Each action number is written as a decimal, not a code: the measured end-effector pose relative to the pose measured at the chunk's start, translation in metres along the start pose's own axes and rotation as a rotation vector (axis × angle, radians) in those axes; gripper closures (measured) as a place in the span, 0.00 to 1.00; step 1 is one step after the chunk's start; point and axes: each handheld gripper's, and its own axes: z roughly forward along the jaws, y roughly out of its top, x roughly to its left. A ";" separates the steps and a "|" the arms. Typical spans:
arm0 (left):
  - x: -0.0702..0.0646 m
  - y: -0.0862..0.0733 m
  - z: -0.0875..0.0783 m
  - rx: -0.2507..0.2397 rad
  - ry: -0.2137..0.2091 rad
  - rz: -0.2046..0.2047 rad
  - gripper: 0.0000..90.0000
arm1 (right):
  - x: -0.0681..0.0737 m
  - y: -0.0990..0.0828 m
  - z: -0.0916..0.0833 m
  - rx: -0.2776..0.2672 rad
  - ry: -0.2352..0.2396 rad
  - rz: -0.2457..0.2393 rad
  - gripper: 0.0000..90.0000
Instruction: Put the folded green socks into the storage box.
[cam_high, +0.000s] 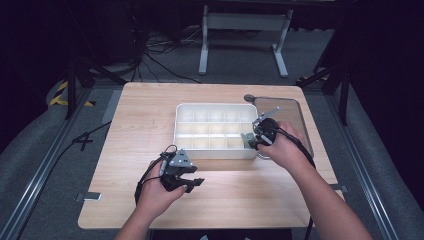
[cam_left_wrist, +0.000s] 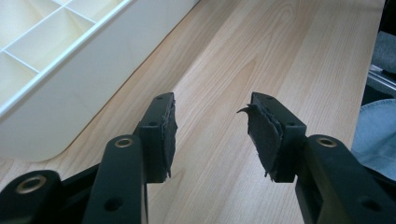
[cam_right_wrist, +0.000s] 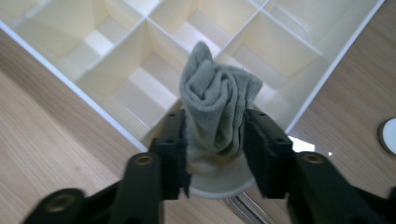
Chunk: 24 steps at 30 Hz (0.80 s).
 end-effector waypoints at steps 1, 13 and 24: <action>0.000 0.000 0.000 0.004 0.001 0.004 0.58 | 0.001 0.004 -0.005 -0.014 0.011 0.015 0.59; 0.002 -0.010 -0.008 -0.001 0.017 -0.022 0.58 | 0.002 0.028 0.018 0.058 -0.005 -0.044 0.50; 0.002 -0.019 -0.016 -0.004 0.044 -0.039 0.57 | -0.013 0.028 0.026 0.200 0.055 -0.002 0.83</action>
